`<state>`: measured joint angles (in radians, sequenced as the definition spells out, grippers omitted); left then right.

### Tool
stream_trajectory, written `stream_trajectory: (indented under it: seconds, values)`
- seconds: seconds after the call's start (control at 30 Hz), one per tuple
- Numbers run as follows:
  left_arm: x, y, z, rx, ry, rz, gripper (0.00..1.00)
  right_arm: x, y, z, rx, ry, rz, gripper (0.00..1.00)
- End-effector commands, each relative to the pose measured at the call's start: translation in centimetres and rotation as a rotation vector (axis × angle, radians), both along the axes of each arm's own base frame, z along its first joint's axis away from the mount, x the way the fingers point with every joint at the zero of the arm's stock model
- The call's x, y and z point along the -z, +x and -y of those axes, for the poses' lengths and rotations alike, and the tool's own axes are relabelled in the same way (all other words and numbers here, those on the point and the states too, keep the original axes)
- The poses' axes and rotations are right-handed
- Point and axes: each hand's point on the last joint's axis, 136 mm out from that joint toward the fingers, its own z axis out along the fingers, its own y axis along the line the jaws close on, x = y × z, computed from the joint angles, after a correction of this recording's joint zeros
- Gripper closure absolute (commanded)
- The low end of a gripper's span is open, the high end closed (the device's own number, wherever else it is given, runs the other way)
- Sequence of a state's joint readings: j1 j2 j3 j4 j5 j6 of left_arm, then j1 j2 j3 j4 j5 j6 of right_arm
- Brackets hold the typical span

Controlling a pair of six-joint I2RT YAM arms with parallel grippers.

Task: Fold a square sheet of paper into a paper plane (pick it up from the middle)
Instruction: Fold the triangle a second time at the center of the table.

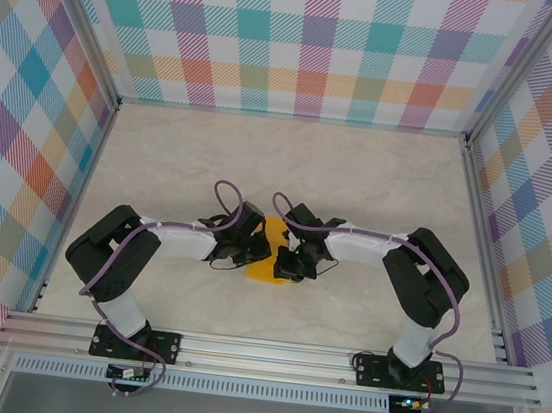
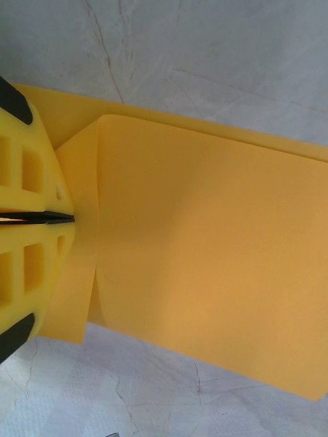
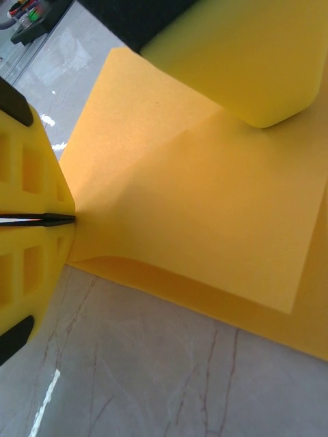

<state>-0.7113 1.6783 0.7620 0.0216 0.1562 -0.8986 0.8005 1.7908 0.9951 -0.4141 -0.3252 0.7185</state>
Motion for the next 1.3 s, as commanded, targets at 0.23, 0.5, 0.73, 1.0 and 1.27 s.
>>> stream_trajectory:
  seconds: [0.23,0.5,0.73,1.0,1.27]
  values:
    - [4.8,-3.3,-3.9,-0.028,0.189,-0.144,0.9,1.3,-1.8,1.1,-0.019,-0.048,-0.068,0.9]
    - [4.8,-3.4,-3.8,-0.026,0.188,-0.146,0.9,1.5,-1.8,1.1,-0.022,-0.055,-0.078,0.9]
    - [4.8,-3.3,-3.8,-0.025,0.187,-0.144,0.9,-0.2,-2.0,1.1,-0.035,-0.026,-0.054,0.89]
    - [4.8,-3.4,-3.9,-0.027,0.189,-0.147,0.9,0.8,-2.5,1.3,-0.037,-0.032,-0.085,0.89]
    - [4.8,-3.3,-3.8,-0.026,0.188,-0.145,0.9,1.8,-3.0,2.2,-0.038,-0.077,-0.102,0.9]
